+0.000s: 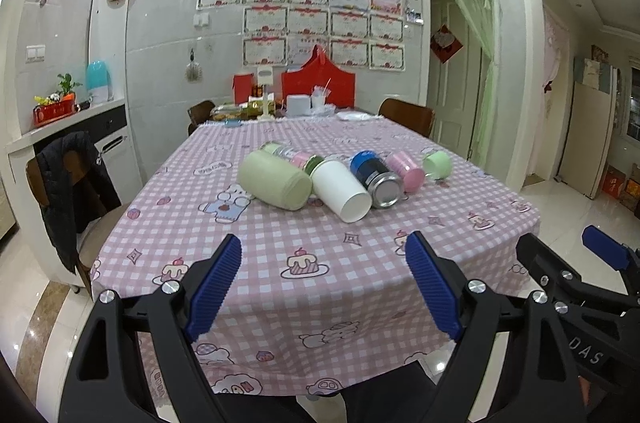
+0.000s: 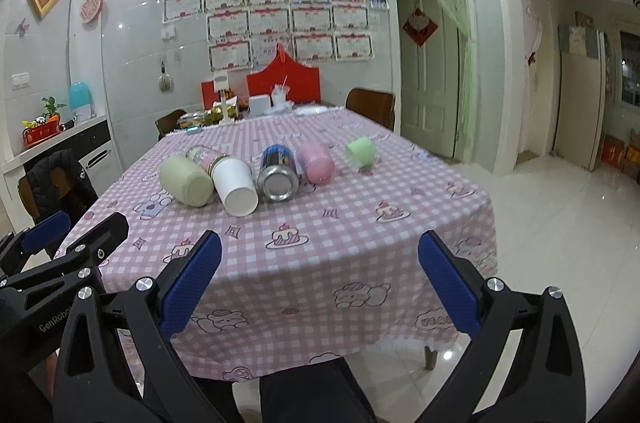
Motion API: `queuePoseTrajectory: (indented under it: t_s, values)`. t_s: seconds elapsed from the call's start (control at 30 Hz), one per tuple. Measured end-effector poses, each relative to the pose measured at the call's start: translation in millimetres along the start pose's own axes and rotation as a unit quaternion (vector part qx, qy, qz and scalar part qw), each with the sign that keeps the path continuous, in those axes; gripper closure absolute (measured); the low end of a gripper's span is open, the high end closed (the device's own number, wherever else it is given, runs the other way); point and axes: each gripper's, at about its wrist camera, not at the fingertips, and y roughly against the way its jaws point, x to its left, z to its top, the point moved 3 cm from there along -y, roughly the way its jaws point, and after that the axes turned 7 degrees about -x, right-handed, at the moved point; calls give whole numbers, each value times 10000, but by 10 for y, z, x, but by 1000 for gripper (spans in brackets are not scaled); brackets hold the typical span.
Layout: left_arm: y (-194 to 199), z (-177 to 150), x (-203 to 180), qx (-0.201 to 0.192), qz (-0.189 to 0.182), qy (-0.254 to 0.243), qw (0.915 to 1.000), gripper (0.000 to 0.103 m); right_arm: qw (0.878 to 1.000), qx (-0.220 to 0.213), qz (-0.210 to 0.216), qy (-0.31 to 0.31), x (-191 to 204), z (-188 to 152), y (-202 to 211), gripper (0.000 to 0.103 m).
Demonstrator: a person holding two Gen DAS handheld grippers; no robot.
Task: Flip cup upside down
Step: 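Move the left tool toward the white paper cup and close on it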
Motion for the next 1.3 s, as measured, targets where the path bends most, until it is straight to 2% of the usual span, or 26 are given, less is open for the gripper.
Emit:
queuePoseTrajectory:
  t_s: [0.23, 0.5, 0.83, 0.97, 1.13, 1.3]
  values:
    - [-341, 28, 74, 389, 184, 141, 9990, 20, 9993, 324, 131, -140, 40, 5, -325, 8]
    - [-801, 218, 108, 651, 281, 251, 9972, 20, 9971, 612, 300, -336, 56, 180, -789, 8]
    - [-1486, 452, 80, 882, 84, 543, 9946, 20, 9952, 795, 376, -439, -13, 415, -1384, 8]
    - [-1769, 456, 51, 1107, -71, 810, 9905, 20, 9943, 908, 357, -431, -63, 449, -1601, 8]
    - [-2033, 426, -66, 1212, -41, 926, 9883, 20, 9929, 1071, 332, -392, -166, 443, -1845, 8]
    - [-2255, 351, -142, 1525, -40, 1181, 9812, 20, 9917, 1177, 330, -392, -270, 431, -2033, 8]
